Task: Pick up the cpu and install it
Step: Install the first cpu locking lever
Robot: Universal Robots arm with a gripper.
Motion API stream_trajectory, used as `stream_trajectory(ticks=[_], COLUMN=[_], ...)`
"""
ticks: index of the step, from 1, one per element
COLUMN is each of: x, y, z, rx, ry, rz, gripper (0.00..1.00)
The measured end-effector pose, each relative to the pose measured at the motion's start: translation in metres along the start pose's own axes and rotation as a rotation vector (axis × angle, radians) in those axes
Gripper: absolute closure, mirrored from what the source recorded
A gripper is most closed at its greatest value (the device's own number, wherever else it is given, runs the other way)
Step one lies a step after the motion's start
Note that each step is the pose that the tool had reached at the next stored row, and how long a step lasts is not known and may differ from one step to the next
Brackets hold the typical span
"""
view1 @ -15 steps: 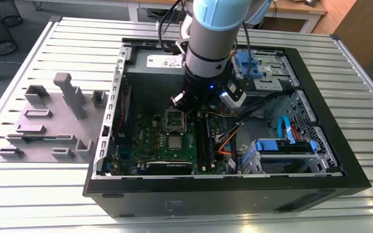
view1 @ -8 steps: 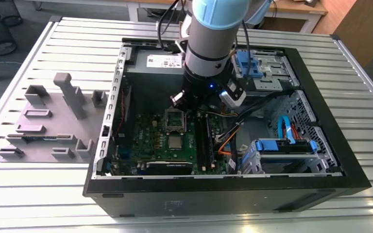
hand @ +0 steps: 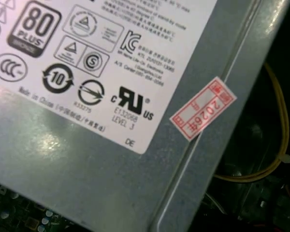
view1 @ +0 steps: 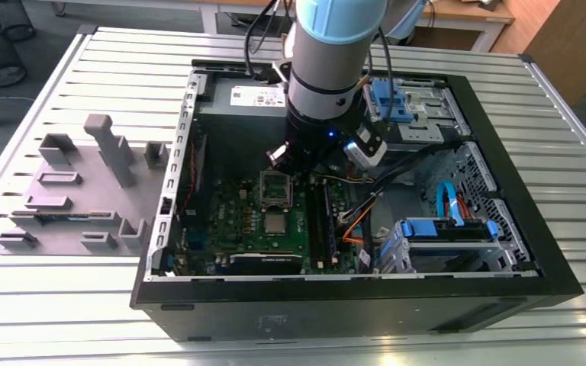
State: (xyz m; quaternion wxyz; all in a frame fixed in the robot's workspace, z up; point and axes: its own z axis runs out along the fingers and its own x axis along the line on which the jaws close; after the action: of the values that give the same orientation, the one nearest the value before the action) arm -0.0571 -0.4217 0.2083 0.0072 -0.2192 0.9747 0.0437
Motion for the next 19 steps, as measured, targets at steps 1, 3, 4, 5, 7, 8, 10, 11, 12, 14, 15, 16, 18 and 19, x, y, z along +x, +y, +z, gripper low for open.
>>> stream_trajectory(ticks=[1,3,4,5,7,8,10,11,12,14,15,16,18,19], x=[0.0000,0.0000,0.0001,0.0001,0.0001,0.0001,0.0002,0.0003,0.0004,0.0004,0.0003,0.0002,0.0001,0.0001], y=[0.0000,0.0000,0.0000,0.0000,0.0001,0.0001,-0.0002,-0.0003,-0.0005,-0.0006,-0.0006,-0.0007,-0.0008,-0.0008], z=[0.0000,0.0000,0.0000,-0.0007,-0.0030,-0.0045,-0.0076,-0.0088,-0.0094,-0.0094,-0.0093,-0.0091,-0.0086,-0.0083], rx=[0.0000,0.0001,0.0000,0.0002,-0.0014,-0.0024,-0.0047,-0.0054,-0.0058,-0.0058,-0.0059,-0.0062,-0.0073,-0.0078], ry=[-0.0001,-0.0003,-0.0005,-0.0003,-0.0011,-0.0015,-0.0025,-0.0029,-0.0030,-0.0030,-0.0025,-0.0018,0.0009,0.0022], rz=[0.000,0.000,0.000,0.000,-0.001,-0.001,-0.001,-0.002,-0.002,-0.003,-0.007,-0.016,-0.047,-0.063], gripper=[0.89,0.89,0.89,0.89,0.89,0.89,0.89,0.89,0.89,0.89,0.89,0.89,0.89,0.89])
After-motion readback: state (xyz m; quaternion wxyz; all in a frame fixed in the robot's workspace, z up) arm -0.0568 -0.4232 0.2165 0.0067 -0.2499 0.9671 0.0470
